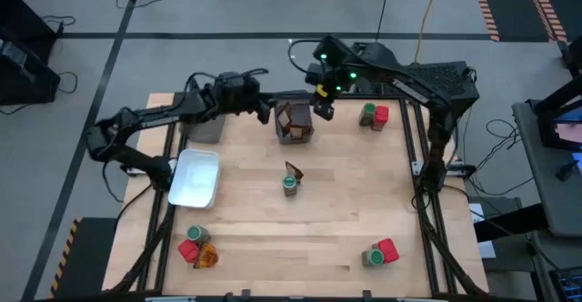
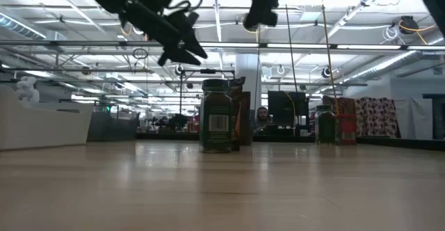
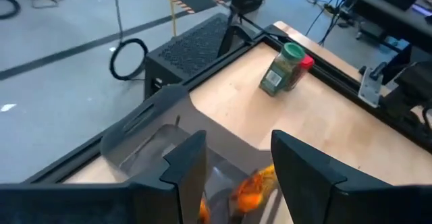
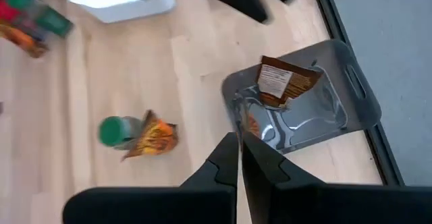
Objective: Sort spices by type
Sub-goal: Put the bottom right brown seasoning bag into the middle black bin
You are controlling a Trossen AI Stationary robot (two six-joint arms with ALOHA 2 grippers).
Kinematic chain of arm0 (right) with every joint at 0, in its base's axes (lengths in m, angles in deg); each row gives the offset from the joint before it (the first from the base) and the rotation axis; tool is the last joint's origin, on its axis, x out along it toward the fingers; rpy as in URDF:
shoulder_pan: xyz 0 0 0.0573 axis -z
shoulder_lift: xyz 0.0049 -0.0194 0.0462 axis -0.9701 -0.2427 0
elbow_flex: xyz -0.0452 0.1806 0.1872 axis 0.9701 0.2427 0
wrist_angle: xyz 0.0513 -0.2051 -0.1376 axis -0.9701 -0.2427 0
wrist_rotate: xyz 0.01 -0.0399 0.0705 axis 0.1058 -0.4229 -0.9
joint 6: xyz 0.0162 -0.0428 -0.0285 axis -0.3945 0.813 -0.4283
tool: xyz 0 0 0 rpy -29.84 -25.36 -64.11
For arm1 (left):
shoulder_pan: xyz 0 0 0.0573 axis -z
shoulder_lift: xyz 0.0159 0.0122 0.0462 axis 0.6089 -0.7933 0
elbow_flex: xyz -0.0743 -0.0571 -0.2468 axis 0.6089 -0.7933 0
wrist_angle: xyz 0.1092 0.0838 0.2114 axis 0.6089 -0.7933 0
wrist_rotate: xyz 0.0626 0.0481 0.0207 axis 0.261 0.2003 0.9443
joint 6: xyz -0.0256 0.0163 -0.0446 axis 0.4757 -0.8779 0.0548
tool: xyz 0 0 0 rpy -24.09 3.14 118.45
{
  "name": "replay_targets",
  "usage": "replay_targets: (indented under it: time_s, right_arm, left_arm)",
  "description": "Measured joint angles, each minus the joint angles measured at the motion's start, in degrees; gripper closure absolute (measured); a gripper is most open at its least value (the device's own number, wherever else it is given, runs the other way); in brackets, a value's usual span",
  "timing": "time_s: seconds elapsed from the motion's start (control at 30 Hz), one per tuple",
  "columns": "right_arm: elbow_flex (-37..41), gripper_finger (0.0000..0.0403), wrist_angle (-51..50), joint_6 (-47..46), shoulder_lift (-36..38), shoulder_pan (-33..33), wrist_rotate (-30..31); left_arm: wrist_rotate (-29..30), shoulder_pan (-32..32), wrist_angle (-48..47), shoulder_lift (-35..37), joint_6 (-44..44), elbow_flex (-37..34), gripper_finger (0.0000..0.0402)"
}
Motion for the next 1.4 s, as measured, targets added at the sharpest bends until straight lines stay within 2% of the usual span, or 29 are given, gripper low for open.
replay_targets:
  time_s: [0.27,0.4,0.63,0.8,0.97,1.4]
  right_arm:
    - [7.29,0.0403,0.77,-5.66,10.54,-2.3,8.38]
    - [15.68,0.0403,4.88,-8.26,16.77,-3.2,8.62]
    - [33.24,0.0403,19.64,-14.39,28.26,-3.78,8.48]
    - [41.41,0.0403,26.86,-18.49,33.49,-3.78,8.43]
    - [44.19,0.0403,28.65,-20.17,35.72,-3.78,8.17]
    - [44.29,0.0403,28.65,-19.97,35.88,-3.78,8.23]
  left_arm:
    - [-0.62,-2.39,-0.17,-7.82,-0.11,6.66,0.023]
    - [-0.43,-2.98,-2.08,-10.19,-0.12,7.64,0.023]
    - [1.35,-3.69,-3.89,-11.5,-0.9,7.71,0.023]
    - [2.44,-3.6,-4.62,-11.5,-1.97,7.73,0.023]
    - [2.33,-2.71,-5.36,-13.4,-1.92,7.76,0.023]
    - [1.06,0.55,-5.02,-19.32,-1.49,7.75,0.023]
